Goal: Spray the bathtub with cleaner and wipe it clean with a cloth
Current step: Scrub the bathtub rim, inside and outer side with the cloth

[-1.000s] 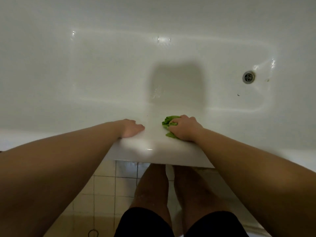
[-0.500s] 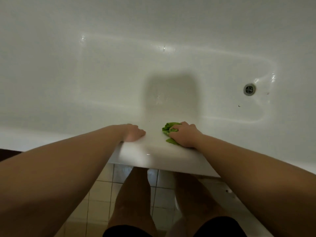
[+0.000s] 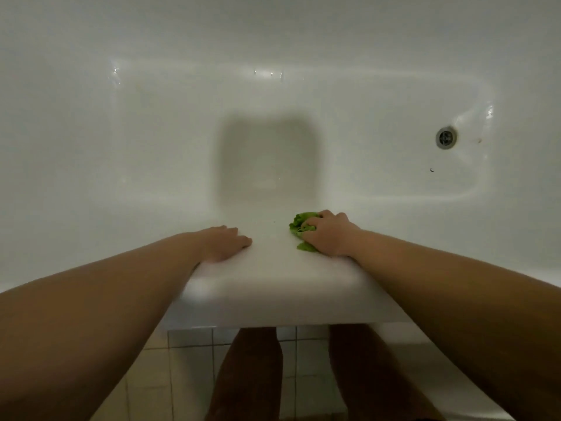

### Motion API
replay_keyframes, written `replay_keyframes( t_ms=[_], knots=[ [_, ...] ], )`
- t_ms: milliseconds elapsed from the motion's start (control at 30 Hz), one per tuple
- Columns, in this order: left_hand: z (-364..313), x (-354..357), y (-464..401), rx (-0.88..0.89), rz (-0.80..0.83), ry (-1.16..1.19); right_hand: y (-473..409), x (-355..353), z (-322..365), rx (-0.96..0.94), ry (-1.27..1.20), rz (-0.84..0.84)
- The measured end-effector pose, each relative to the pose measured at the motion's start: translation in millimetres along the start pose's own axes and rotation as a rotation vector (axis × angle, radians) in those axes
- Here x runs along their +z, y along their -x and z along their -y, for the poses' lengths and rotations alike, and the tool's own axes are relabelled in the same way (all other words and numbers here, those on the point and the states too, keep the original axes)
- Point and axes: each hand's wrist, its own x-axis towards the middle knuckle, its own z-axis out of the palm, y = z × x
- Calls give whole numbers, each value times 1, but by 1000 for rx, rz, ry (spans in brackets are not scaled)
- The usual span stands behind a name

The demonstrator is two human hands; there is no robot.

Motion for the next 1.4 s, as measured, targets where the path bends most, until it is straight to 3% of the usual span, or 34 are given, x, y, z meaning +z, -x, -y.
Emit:
replay_keyframes(
  t_ms=[100, 167, 300, 533, 767, 967, 1067, 1200, 1400],
  knots=[
    [4, 0, -12, -6, 24, 64, -31, -5, 32, -15, -93, 5],
    [7, 1, -19, -25, -20, 113, -33, -2, 44, -45, -281, -44],
    [20, -2, -27, 44, 40, 40, -23, 10, 19, -54, -488, -79],
    [30, -4, -43, -3, 26, 93, -101, 16, -4, 290, -401, -82],
    [43, -6, -55, -7, 36, 83, -87, 16, 15, 10, -467, -78],
    [41, -7, -52, -20, -12, 156, -105, 26, -31, 185, -294, -60],
    [42, -8, -55, -26, -21, 163, -137, 22, -20, 273, -361, -131],
    [42, -9, -55, -39, -21, 172, -144, 13, 21, -1, -320, -104],
    [35, -10, -37, -64, -39, 192, -84, 21, -6, -100, -537, -148]
  ],
)
